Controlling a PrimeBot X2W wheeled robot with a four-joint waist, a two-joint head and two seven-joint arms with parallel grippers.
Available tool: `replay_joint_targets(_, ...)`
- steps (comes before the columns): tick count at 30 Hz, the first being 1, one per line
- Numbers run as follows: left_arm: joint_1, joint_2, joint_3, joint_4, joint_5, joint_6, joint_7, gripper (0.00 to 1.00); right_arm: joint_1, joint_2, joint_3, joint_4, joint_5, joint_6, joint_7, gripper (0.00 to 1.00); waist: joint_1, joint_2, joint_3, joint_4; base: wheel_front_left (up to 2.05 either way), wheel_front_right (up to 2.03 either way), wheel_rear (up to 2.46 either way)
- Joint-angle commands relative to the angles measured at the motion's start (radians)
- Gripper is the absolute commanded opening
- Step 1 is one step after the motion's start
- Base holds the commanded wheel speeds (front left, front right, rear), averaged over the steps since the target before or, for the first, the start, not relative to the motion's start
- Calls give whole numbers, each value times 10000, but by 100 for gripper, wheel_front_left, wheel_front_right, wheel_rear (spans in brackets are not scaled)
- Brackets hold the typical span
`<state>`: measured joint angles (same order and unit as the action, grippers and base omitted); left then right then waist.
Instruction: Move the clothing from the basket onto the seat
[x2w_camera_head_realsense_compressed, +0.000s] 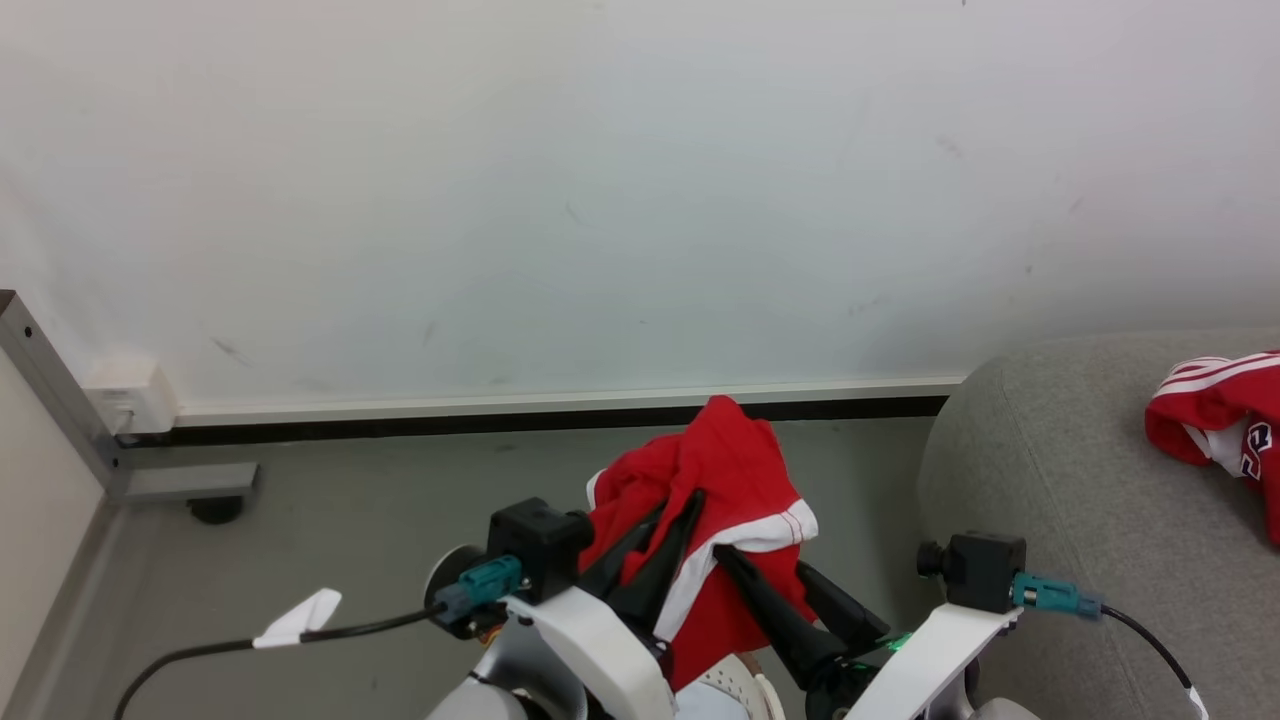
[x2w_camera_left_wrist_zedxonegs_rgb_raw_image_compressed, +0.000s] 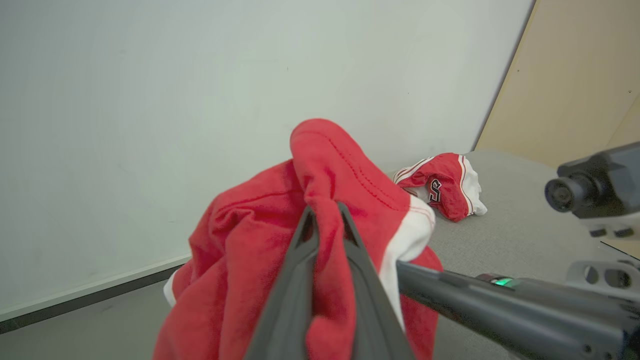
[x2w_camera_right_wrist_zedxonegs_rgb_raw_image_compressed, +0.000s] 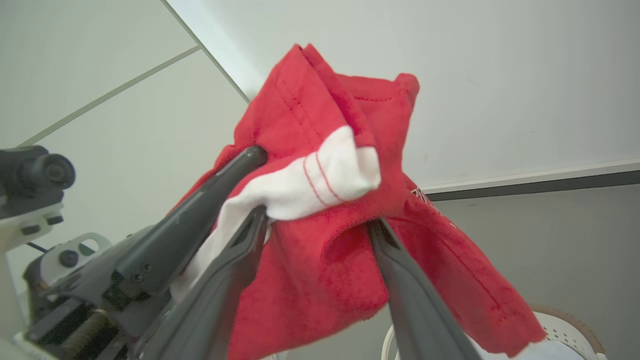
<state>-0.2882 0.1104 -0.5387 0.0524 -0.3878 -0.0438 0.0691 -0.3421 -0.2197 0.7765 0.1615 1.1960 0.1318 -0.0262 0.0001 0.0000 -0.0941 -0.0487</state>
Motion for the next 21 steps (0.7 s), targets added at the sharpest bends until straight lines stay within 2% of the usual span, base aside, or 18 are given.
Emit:
replay_joint_targets(1,-47,-32,-57,-49,-102,-69,18,0,-225,-28,102,82,345,-22,-23,100,-1,0,-27,76,0,0,0)
replay_joint_targets(5,13,-94,-197,-2,-246,-129,61,0,-565,-193,460,233,830,-22,-117,100,-1,0,-55,162,0,0,0)
replay_joint_targets(6,32,-99,-219,11,-272,-143,63,0,-640,-219,555,264,903,-22,-156,70,-1,0,-60,178,0,0,0)
replay_joint_targets(7,49,-98,-238,22,-302,-148,61,0,-711,-228,601,280,966,-22,-284,30,-1,0,-65,191,0,0,0)
replay_joint_targets(8,69,-93,-250,30,-328,-154,58,0,-761,-225,661,260,1088,-22,-371,0,-1,0,-70,198,0,0,0)
replay_joint_targets(14,61,5,-184,97,-289,-5,-56,0,-1085,-548,1043,139,1387,-22,-950,0,-1,0,-7,160,0,0,0)
replay_joint_targets(15,64,-4,-145,123,-285,24,-117,31,-1127,-611,1097,135,1416,-22,-1051,0,-1,0,0,145,0,0,0)
replay_joint_targets(16,59,21,-138,172,-235,65,-161,49,-1156,-665,1143,138,1438,-22,-1136,0,-1,0,4,129,0,0,0)
replay_joint_targets(17,55,50,-128,219,-200,68,-197,78,-1199,-729,1198,136,1477,-22,-1219,0,-1,0,12,112,0,0,0)
replay_joint_targets(18,55,64,-118,267,-190,77,-268,97,-1248,-786,1249,139,1509,-22,-1298,0,-1,0,18,95,0,0,0)
replay_joint_targets(21,75,147,-101,392,-79,123,-447,100,-1384,-980,1361,180,1536,-19,-1550,0,-1,0,28,41,0,0,0)
